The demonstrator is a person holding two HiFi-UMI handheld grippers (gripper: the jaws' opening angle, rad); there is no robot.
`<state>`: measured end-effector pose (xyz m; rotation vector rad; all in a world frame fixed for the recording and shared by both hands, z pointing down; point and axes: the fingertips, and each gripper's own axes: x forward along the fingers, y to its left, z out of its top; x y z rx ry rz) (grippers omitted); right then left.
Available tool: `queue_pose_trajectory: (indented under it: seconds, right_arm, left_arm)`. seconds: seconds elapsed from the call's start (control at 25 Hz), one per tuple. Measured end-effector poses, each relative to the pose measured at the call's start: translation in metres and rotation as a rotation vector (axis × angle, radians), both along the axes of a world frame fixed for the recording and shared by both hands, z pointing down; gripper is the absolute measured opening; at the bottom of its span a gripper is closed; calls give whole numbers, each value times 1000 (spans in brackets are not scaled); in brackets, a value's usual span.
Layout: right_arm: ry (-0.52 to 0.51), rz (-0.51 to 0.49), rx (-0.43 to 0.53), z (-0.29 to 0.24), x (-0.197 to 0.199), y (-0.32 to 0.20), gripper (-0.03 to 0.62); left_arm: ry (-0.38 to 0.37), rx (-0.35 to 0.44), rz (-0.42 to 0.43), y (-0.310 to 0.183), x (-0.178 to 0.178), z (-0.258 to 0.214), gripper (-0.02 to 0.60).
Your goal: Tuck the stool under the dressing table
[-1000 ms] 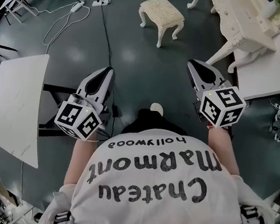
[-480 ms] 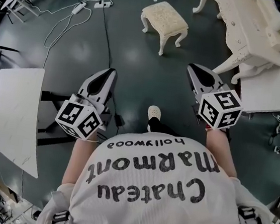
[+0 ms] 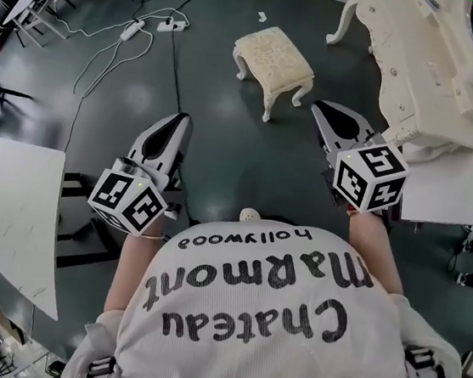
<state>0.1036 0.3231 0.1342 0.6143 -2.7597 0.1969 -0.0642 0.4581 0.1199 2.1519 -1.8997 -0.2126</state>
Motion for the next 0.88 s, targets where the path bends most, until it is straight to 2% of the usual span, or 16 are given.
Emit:
queue_pose_trajectory:
  seconds: [0.16, 0.28, 0.4, 0.56, 0.88]
  right_arm:
    - [-8, -10, -8, 6, -5, -34, 28]
    - [-6, -4, -57, 22, -2, -52, 28]
    - [11, 11, -117, 42, 4, -62, 28]
    - [15, 55, -174, 60, 8, -77, 28]
    - [14, 127, -201, 74, 8, -111, 28]
  left_arm:
    - [-21, 7, -19, -29, -3, -4, 23]
    - [-28, -41, -28, -42, -1, 4, 23]
    - [-10, -80, -42, -51, -3, 10, 23]
    - [22, -78, -46, -72, -11, 14, 23]
    - [-14, -99, 71, -121, -5, 20, 23]
